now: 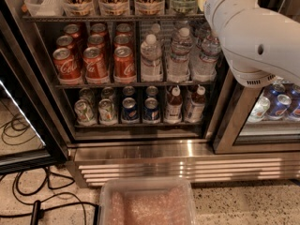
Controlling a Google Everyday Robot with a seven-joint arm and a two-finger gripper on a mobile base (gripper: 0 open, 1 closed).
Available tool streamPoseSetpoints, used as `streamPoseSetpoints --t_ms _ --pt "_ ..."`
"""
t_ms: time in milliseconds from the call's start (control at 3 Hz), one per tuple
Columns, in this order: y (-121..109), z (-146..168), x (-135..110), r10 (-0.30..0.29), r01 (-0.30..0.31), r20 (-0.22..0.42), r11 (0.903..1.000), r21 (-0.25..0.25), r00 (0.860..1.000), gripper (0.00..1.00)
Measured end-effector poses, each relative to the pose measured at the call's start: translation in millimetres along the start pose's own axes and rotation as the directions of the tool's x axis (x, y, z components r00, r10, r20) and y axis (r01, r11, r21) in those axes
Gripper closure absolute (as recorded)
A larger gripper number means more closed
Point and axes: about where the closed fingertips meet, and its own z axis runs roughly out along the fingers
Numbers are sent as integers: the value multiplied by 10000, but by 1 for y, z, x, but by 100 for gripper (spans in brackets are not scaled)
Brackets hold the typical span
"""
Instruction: Pick green can from top shelf of fridge
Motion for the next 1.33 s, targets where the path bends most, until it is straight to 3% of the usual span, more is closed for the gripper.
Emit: streamPoseSetpoints --t_ms 1000,1333 --pt "-12 2 2 -81 81 1 9993 372 10000 40" --pt "-23 31 14 -394 402 -121 9967 708 9991 38"
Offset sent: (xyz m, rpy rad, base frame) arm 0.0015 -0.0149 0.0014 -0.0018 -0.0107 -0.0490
